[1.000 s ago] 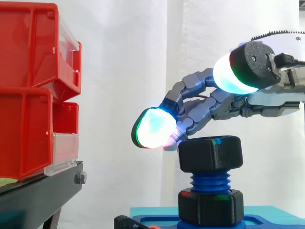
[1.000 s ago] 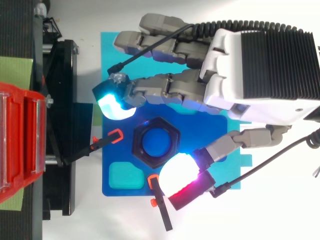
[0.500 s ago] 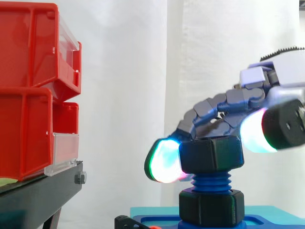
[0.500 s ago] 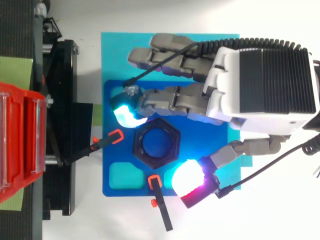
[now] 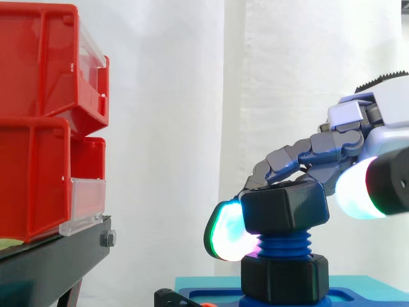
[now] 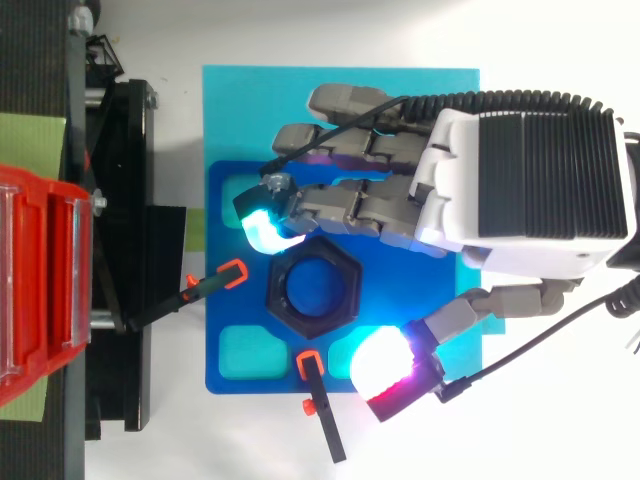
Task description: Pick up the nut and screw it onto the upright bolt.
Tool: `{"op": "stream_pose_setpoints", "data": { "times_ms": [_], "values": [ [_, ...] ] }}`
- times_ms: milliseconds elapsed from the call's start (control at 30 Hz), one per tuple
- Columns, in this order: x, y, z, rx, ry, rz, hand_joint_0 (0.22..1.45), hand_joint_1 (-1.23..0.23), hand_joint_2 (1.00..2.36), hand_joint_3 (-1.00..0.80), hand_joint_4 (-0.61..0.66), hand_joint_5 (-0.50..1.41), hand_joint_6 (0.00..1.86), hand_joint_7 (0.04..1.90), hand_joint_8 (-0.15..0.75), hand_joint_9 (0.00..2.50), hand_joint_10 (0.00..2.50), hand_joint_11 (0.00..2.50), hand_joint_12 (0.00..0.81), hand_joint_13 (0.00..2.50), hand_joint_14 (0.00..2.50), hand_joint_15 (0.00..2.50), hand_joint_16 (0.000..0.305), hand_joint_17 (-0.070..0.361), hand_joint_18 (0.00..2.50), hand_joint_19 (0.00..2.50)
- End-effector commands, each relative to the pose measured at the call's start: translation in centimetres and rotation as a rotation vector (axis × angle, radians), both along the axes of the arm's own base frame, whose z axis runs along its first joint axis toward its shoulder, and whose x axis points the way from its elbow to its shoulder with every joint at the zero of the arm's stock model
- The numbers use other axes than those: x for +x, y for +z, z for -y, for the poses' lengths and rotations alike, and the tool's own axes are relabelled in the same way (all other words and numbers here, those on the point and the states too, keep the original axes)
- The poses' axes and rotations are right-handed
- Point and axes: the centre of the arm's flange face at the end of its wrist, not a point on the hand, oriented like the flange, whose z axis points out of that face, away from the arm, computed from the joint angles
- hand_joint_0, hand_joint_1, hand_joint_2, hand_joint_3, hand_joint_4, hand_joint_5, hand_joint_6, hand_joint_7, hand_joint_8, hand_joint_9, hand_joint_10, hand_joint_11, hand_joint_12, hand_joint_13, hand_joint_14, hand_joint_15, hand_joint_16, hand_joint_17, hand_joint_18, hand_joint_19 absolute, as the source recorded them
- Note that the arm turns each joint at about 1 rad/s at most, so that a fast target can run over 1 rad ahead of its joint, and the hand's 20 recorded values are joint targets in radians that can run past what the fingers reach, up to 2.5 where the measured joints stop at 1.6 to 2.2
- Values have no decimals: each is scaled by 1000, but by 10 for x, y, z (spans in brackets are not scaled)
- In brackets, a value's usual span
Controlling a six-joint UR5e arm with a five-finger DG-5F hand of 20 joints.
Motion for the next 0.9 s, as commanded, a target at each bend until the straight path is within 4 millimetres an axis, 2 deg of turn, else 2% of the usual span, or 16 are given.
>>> {"op": "stream_pose_setpoints", "data": {
  "times_ms": [0,133,433,867],
  "values": [
    [0,0,0,1,1,2,420,-278,1000,-500,242,-97,503,965,273,647,0,36,373,293,0,0,58,131,0,0],
    [0,0,0,1,2,2,415,-224,1000,-500,253,-83,503,995,278,679,0,44,375,314,0,0,58,130,0,0],
    [3,6,4,5,-4,14,421,-206,1000,-500,257,-57,504,1036,285,765,0,47,374,393,0,0,56,126,36,0],
    [2,15,6,5,-7,28,438,-202,1000,-500,170,2,504,1153,269,1027,0,95,349,577,0,10,51,116,210,35]
  ]
}}
